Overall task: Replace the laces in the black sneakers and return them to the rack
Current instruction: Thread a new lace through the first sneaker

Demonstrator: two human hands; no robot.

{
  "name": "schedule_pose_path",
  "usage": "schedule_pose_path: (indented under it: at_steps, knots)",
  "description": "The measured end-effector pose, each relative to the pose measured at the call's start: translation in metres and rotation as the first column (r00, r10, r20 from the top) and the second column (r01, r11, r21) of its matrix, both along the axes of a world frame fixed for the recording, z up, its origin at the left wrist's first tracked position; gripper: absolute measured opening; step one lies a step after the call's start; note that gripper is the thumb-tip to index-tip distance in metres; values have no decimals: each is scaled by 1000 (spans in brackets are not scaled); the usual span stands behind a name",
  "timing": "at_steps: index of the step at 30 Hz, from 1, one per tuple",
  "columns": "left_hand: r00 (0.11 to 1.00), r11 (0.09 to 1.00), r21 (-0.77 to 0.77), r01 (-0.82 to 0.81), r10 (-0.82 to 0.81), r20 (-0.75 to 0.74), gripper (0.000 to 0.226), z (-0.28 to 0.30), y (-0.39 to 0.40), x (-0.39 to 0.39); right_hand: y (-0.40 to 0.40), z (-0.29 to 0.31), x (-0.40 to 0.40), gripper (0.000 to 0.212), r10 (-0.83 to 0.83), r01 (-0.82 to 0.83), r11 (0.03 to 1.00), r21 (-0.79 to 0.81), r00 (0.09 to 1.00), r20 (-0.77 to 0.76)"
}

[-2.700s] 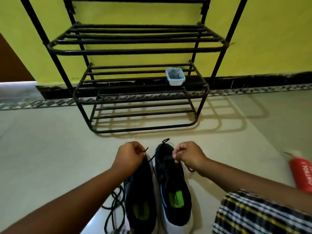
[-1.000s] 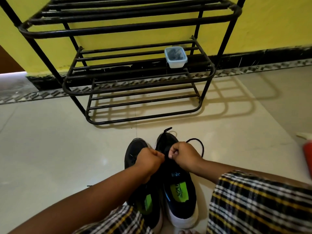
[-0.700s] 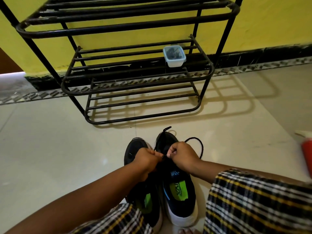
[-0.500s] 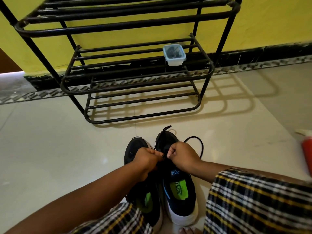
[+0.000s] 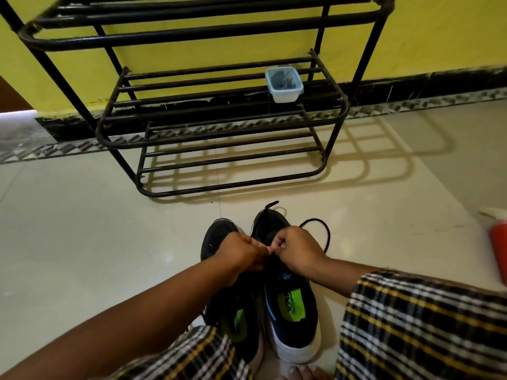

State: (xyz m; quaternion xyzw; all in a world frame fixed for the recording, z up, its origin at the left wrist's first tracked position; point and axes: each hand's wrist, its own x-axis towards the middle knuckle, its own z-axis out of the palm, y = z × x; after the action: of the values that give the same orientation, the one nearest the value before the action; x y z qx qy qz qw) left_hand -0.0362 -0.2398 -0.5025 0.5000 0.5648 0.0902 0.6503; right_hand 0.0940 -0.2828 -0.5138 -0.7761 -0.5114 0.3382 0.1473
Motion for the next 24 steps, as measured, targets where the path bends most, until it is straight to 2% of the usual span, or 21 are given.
schedule_pose_path:
  at_steps: [8,10,12,15,20,24]
  knots:
    - [988,990,53,133,-128,-83,13,-1,3,7,-11,4,9,5,56,-53,997,52,996,-69]
    - [983,986,56,155,-149,-104,15,-1,3,7,-16,7,13,17,105,-105,990,92,994,2]
    - [973,979,57,198,-189,-134,16,0,2,6,-20,14,18,30,170,-186,978,95,973,154]
    - [958,967,67,244,-230,-173,18,2,2,8,-25,20,23,39,211,-240,969,57,926,312]
    - [948,956,115,268,-241,-207,14,3,-1,12,-33,19,25,47,286,-293,956,-29,902,324]
    - [931,959,94,266,-231,-283,28,7,-1,16,-35,21,24,50,345,-341,937,-72,882,321]
